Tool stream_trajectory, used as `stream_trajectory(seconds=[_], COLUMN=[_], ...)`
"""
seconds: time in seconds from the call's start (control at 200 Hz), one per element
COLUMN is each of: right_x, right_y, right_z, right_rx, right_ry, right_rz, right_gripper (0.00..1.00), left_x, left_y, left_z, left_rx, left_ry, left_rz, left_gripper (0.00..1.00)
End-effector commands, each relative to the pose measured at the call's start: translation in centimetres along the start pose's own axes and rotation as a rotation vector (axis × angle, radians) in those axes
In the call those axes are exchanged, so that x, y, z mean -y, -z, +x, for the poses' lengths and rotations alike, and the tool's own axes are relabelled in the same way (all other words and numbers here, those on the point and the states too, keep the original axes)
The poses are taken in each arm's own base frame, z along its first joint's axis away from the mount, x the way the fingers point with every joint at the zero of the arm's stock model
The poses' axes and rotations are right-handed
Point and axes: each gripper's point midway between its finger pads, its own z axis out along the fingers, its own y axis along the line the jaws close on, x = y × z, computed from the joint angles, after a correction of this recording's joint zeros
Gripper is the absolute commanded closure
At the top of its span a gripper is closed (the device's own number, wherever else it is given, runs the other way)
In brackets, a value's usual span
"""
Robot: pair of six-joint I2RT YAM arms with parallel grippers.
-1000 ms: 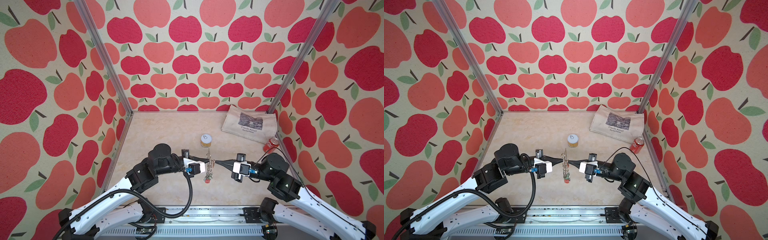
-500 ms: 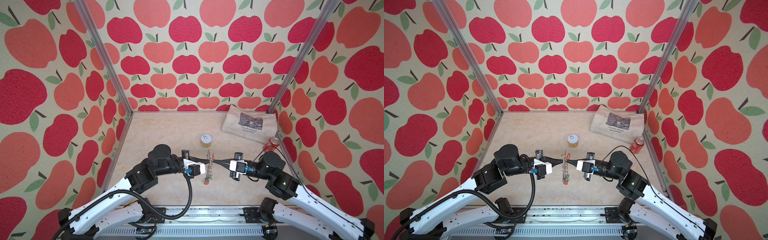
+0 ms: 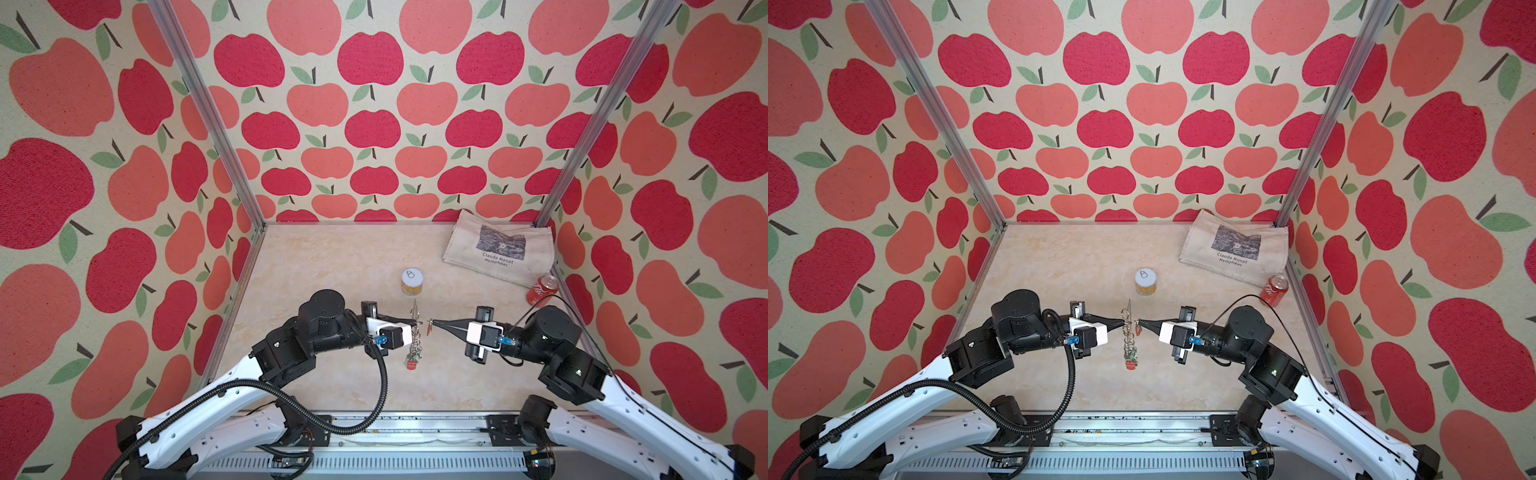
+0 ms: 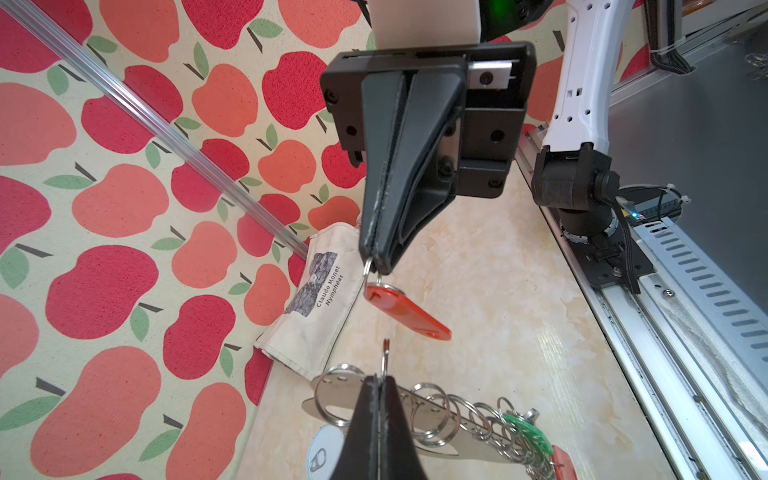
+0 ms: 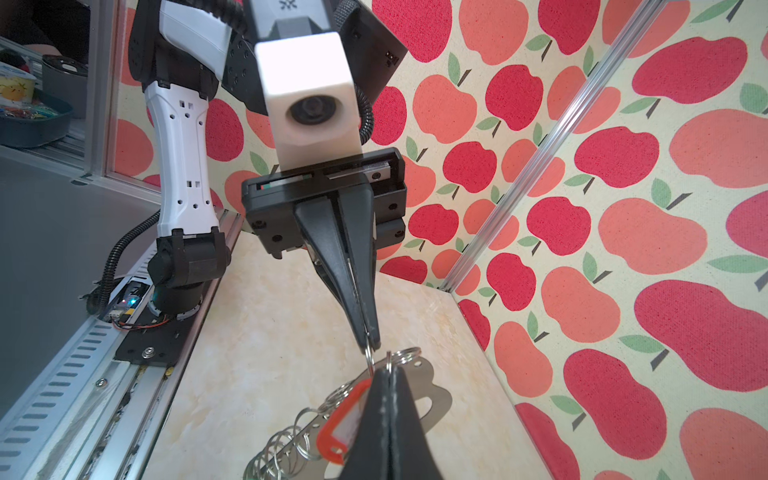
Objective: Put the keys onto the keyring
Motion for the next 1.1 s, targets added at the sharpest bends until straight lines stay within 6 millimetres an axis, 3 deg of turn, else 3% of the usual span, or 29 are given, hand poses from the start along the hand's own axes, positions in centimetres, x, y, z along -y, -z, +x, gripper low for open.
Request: stream_trajectory(seconds=[0.0, 0.39, 1.096], right_x=[0.2, 0.1, -0.5], right_y=[0.3, -0.7, -1.0], right_z=[-0.8, 0.5, 0.3], right_rx=[-0.003, -0.058, -0.056], right_ry=[-0.055, -0.1, -0.105], right_rz=[-0.005, -0.028, -0.073], right_gripper=[1.0, 1.0, 1.0], left_x=[-1.1, -0.8, -0.9], left_y=[1.1, 1.3, 1.0], left_z=[-1.4, -1.2, -1.3], left_rx=[0.014, 0.013, 0.016], left_ry=[0.022, 0.027, 0.023], left_rz=[-0.045, -0.04, -0.035], left_gripper=[1.0, 1.0, 1.0])
